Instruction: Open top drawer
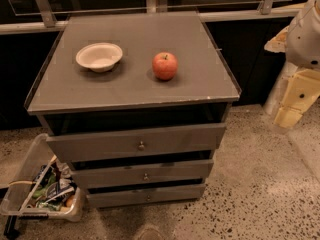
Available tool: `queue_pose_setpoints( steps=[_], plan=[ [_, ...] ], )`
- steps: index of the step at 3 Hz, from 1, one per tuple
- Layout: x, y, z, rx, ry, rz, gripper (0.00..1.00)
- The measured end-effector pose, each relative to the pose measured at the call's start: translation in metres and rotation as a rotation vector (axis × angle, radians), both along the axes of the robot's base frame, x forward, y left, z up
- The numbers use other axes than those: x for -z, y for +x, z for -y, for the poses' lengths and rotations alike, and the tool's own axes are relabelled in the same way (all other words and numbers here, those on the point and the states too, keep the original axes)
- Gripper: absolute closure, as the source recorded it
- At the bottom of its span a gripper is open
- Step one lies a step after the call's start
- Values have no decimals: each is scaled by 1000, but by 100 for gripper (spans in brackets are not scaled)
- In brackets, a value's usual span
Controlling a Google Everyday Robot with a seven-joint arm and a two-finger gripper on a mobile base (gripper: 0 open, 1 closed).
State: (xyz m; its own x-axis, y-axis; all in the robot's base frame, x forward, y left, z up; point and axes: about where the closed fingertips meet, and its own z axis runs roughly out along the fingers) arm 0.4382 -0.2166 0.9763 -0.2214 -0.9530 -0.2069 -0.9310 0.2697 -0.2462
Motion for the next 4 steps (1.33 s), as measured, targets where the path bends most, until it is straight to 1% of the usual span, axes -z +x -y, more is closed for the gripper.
queue_pose_setpoints(
  steps=[1,2,3,4],
  plan=[
    [-1,1,0,0,0,9,0],
    [6,0,-1,-8,-24,39,0],
    [25,-6,-4,-44,-21,73,0],
    [45,-11,-4,-89,9,103,0]
  ],
)
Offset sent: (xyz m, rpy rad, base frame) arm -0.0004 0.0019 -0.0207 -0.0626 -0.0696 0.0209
